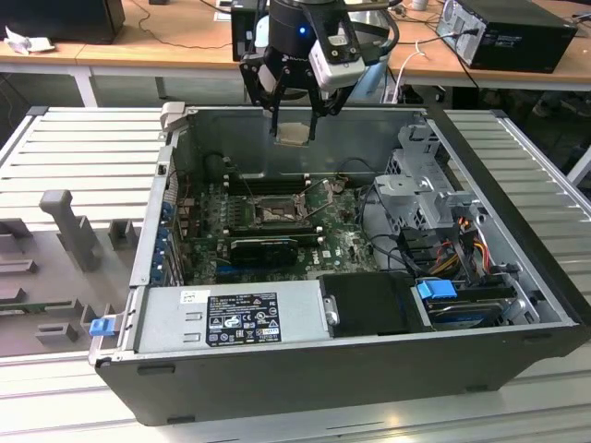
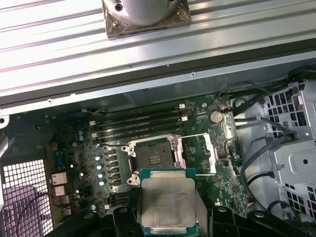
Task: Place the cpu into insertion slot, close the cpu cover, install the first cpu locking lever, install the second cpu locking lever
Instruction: 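Place the cpu into insertion slot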
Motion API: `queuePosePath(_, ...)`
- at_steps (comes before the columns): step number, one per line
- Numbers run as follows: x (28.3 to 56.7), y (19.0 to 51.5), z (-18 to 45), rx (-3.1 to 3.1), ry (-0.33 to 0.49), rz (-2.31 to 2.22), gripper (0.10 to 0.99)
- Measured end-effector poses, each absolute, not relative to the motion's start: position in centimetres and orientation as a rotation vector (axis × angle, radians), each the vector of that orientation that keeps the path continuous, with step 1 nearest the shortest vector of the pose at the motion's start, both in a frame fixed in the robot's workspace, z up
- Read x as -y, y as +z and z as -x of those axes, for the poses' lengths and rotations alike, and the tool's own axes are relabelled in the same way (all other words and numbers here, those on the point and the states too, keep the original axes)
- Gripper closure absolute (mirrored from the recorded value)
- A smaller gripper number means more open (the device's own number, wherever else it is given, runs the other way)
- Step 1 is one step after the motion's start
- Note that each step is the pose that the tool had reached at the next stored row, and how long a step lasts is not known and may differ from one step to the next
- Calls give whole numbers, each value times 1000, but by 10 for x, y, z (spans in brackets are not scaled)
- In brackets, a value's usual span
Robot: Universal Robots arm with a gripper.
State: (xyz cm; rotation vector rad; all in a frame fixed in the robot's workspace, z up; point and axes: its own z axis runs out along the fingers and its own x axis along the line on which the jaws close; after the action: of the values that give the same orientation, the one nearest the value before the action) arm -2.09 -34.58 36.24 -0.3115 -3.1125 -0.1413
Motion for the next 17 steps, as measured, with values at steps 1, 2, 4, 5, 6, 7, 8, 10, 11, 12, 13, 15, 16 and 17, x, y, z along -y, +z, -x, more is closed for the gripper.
queuePosePath(1, 346, 362, 21, 3112, -141, 322, 561)
queuePosePath(2, 346, 362, 21, 3111, -141, 333, 561)
queuePosePath(4, 346, 362, 21, 3110, -142, 342, 561)
queuePosePath(5, 346, 362, 21, 3109, -142, 352, 561)
queuePosePath(6, 346, 362, 21, 3109, -142, 358, 561)
queuePosePath(7, 346, 362, 21, 3108, -142, 364, 561)
queuePosePath(8, 346, 362, 21, 3108, -142, 373, 561)
queuePosePath(10, 346, 362, 21, 3105, -142, 396, 561)
queuePosePath(11, 346, 362, 21, 3105, -142, 404, 561)
queuePosePath(12, 346, 362, 21, 3104, -142, 411, 561)
queuePosePath(13, 346, 362, 21, 3103, -142, 418, 561)
queuePosePath(15, 346, 362, 21, 3102, -142, 429, 561)
queuePosePath(16, 346, 362, 21, 3101, -142, 437, 561)
queuePosePath(17, 346, 362, 21, 3100, -142, 443, 561)
